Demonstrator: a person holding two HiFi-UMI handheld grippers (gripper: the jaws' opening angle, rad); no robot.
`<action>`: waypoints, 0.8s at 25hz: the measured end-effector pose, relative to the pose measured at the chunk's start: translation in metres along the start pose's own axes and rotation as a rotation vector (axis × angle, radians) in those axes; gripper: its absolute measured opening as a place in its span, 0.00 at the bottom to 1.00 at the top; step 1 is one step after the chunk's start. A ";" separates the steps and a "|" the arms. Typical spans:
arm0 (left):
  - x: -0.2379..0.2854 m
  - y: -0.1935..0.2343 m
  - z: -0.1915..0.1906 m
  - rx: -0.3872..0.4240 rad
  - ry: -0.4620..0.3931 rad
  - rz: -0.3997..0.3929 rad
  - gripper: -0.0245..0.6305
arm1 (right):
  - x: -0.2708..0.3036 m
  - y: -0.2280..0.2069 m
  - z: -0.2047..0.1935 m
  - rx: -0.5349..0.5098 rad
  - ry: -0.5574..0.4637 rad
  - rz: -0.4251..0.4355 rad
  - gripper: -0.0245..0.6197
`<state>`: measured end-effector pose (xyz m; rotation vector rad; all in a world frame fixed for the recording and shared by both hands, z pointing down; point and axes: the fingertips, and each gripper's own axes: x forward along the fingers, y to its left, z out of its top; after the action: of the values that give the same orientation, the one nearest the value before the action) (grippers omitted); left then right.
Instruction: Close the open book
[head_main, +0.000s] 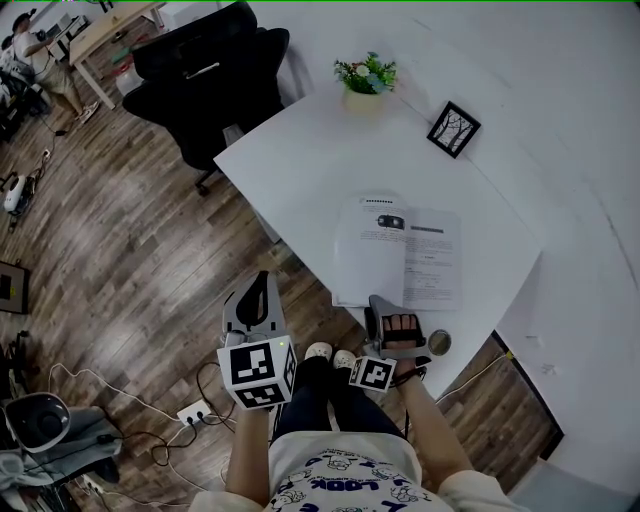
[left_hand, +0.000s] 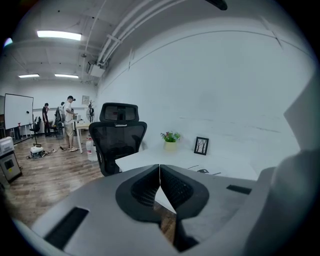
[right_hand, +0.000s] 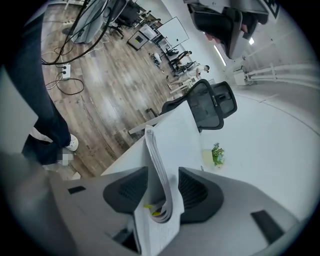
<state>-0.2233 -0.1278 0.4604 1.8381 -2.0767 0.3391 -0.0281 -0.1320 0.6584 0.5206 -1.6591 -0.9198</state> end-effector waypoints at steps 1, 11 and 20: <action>-0.001 0.001 0.000 -0.001 0.001 0.003 0.07 | 0.001 0.000 0.001 -0.004 -0.001 0.000 0.32; -0.005 0.004 -0.002 -0.010 0.000 0.020 0.07 | 0.011 0.000 0.009 0.013 -0.015 -0.012 0.32; -0.010 0.005 -0.002 -0.022 -0.001 0.026 0.07 | 0.009 -0.006 0.015 0.128 -0.047 -0.006 0.23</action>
<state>-0.2274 -0.1174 0.4581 1.8010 -2.0986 0.3205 -0.0455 -0.1379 0.6574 0.5949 -1.7685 -0.8394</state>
